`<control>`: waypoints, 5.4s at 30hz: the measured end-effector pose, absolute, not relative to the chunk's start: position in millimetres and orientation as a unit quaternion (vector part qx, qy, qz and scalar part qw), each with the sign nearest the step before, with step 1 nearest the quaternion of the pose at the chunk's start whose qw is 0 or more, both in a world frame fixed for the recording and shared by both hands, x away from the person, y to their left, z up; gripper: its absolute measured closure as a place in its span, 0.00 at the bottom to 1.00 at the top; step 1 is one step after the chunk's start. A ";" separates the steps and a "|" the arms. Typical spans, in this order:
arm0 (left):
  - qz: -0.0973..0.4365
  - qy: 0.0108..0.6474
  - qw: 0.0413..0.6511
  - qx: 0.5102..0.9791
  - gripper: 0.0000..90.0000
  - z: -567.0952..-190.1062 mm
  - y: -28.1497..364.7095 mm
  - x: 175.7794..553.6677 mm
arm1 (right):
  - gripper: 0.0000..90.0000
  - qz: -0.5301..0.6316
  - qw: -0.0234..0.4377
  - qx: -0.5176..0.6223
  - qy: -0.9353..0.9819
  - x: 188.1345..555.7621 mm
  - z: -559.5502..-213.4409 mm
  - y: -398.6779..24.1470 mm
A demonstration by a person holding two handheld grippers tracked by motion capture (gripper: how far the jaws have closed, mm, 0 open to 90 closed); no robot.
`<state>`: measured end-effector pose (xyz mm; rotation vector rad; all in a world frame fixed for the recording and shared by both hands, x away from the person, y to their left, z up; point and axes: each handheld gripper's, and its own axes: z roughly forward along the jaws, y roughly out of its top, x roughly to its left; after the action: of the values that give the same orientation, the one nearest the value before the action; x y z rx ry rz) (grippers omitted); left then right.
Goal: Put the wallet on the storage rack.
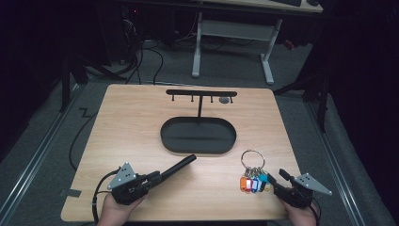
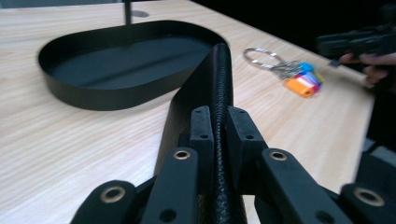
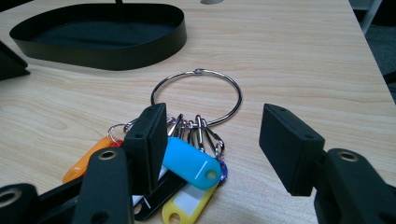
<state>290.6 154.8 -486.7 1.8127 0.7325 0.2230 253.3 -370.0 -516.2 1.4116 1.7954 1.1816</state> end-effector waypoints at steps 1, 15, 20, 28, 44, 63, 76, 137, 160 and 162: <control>0.097 0.313 0.555 0.765 0.91 -486.4 154.6 290.2 | 0.47 0.441 0.282 0.526 0.670 253.1 -515.9 -370.3; 0.126 0.350 0.558 0.741 0.87 -490.0 176.0 308.0 | 0.47 0.439 0.279 0.521 0.677 255.2 -516.5 -367.5; 0.129 0.350 0.559 0.741 0.82 -489.2 177.5 307.2 | 0.47 0.439 0.279 0.523 0.675 255.0 -516.2 -368.1; 0.137 0.339 0.542 0.757 0.75 -490.3 176.3 301.3 | 0.47 0.441 0.279 0.521 0.675 254.4 -515.5 -368.9; 0.169 0.325 0.490 0.791 0.75 -482.0 166.4 296.1 | 0.47 0.438 0.280 0.518 0.679 255.2 -515.7 -368.3; 0.179 0.291 0.362 0.867 0.74 -460.7 142.3 304.9 | 0.47 0.445 0.276 0.504 0.687 255.0 -512.8 -363.8; 0.133 0.290 0.283 0.905 0.75 -442.8 129.7 323.6 | 0.47 0.444 0.267 0.502 0.692 257.1 -514.4 -363.4; 0.250 0.131 0.319 0.904 0.82 -410.4 86.1 362.1 | 0.47 0.439 0.271 0.514 0.685 244.7 -515.8 -373.7; 0.311 0.058 0.294 0.902 0.82 -419.1 38.1 419.7 | 0.47 0.441 0.273 0.517 0.681 238.5 -515.5 -378.8; 0.312 0.055 0.289 0.904 0.82 -421.7 35.8 425.9 | 0.47 0.441 0.274 0.515 0.682 238.7 -515.8 -379.6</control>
<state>425.9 35.8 -421.7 2.4120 0.1480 0.8317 238.7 -379.6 -515.8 1.3835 1.8336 1.1868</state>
